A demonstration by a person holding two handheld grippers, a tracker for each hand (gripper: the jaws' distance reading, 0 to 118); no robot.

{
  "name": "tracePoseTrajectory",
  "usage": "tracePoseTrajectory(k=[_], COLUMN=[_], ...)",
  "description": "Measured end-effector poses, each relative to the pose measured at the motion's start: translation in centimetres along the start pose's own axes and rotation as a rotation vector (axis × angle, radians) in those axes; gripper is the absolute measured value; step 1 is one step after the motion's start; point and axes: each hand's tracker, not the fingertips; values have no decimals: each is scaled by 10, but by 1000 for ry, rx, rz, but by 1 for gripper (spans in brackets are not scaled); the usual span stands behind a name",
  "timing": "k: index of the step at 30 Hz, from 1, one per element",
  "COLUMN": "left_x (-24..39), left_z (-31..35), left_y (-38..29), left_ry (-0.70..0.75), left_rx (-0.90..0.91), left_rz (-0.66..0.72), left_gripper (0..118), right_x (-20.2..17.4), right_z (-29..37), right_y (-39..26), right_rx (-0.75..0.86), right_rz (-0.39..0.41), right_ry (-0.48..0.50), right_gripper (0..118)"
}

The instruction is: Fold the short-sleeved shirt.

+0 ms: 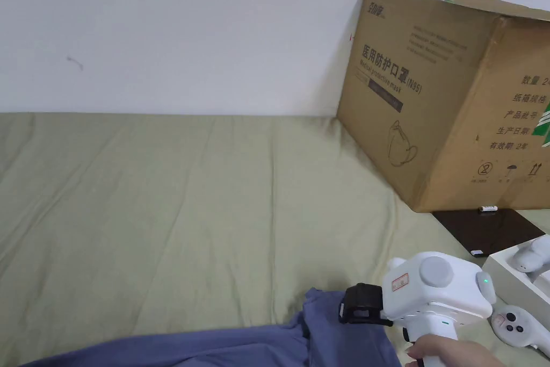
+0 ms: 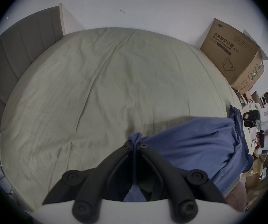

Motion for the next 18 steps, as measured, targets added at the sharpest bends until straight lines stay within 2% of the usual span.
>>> tracePoseTrajectory(k=[2, 4, 6, 7, 9, 10, 11, 12, 14, 16, 18], left_x=[-2, -2, -1, 0, 2, 3, 3, 3, 5, 6, 4], left_z=[-5, -10, -16, -18, -22, -24, -24, -23, -16, 2, 27], left_y=[-2, -3, -5, -6, -7, -9, -10, -11, -12, -10, -4], left_ry=[-2, 4, 16, 19, 28, 30, 27, 16, 13, 8, -18], left_rx=[-16, -30, -41, -47, -75, -87, -94, -102, -97, -44, 50], left_rz=[-2, -14, -29, -34, -36, -29, -22, -12, 0, 15, 46], left_gripper=[2, 2, 2, 2, 2, 2, 2, 2, 2, 2, 2], right_x=[0, -1, -10, -19, -29, -31, -30, -28, -28, -31, -30], right_z=[-17, -25, -22, -18, -14, -9, -3, 1, 14, 38, 71], right_y=[6, 8, 3, -2, -8, -12, -16, -19, -23, -29, -32], right_rx=[-46, -64, -81, -58, -56, -40, -41, -57, -28, 75, 167], right_rz=[18, 13, 54, 132, 225, 257, 242, 223, 202, 236, 220], right_ry=[-50, -47, -15, -44, -104, -88, -10, 60, 104, 75, 98], right_gripper=[116, 114, 103, 89, 52, 21, 7, 7, 7, 7, 7])
